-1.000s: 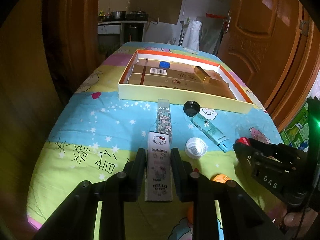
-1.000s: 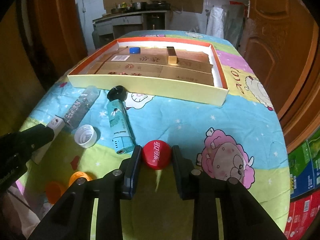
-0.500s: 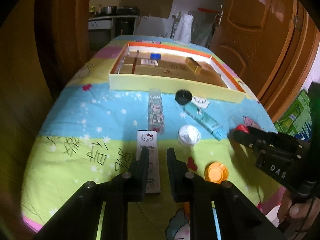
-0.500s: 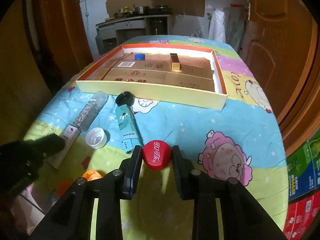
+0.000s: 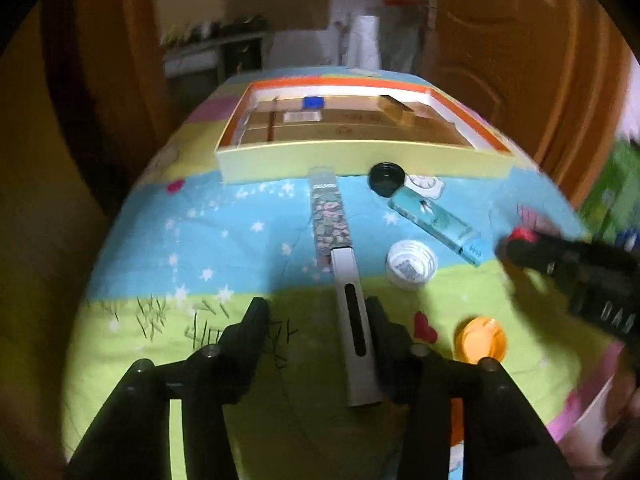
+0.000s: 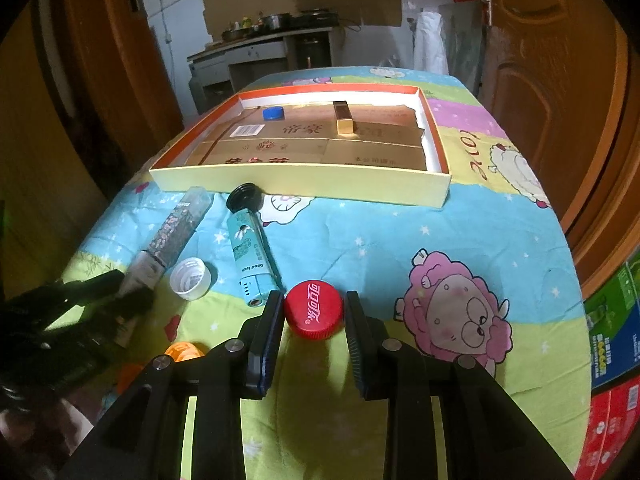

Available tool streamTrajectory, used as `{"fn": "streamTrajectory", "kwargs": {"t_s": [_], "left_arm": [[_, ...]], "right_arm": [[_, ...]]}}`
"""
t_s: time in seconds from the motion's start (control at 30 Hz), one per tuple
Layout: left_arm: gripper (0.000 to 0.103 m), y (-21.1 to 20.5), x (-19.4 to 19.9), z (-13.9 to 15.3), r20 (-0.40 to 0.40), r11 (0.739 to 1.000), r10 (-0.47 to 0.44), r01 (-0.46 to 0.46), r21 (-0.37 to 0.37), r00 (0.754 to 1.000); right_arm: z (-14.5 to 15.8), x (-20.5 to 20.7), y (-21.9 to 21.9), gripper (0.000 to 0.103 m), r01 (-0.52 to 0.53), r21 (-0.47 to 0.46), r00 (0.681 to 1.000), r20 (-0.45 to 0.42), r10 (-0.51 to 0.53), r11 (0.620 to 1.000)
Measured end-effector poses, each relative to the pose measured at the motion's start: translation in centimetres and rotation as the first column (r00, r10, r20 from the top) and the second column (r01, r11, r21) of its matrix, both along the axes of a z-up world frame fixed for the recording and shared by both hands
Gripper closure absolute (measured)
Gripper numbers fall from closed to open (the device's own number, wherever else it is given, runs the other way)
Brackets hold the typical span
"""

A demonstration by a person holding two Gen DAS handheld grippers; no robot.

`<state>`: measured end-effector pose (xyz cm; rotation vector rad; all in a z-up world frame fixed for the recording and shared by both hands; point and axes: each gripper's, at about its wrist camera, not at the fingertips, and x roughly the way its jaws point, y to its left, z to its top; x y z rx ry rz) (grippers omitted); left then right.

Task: Organize rigid objects
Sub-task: 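Lift and carry the Hello Kitty box and red cap toward the tray with both tools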

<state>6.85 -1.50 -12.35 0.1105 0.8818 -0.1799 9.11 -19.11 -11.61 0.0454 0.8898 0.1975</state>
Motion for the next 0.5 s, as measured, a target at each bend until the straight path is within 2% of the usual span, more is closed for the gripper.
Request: {"fn": "streamTrajectory", "kwargs": {"t_s": [0.3, 0.33, 0.37, 0.43, 0.5], "left_arm": [[0.053, 0.17, -0.24, 0.03, 0.001, 1.0, 0.012, -0.012, -0.008, 1.0], [0.056, 0.26, -0.24, 0.05, 0.0, 1.0, 0.012, -0.012, -0.017, 1.0], [0.06, 0.24, -0.15, 0.02, 0.002, 1.0, 0.006, -0.006, -0.024, 1.0], [0.09, 0.2, -0.3, 0.14, 0.007, 0.999, -0.009, 0.009, -0.039, 1.0], [0.091, 0.39, -0.37, 0.15, 0.009, 0.998, -0.004, 0.005, -0.059, 1.0]], "right_arm": [[-0.28, -0.14, -0.28, 0.072, -0.001, 0.015, 1.0, -0.005, 0.001, 1.0], [-0.32, -0.16, -0.36, 0.072, 0.001, 0.019, 1.0, -0.007, -0.001, 1.0], [-0.38, -0.2, -0.42, 0.072, 0.001, 0.022, 1.0, -0.008, -0.001, 1.0], [-0.49, -0.26, -0.47, 0.072, 0.002, 0.024, 1.0, -0.011, -0.001, 1.0], [-0.63, -0.23, -0.46, 0.072, 0.001, 0.024, 1.0, -0.013, -0.001, 1.0]]}}
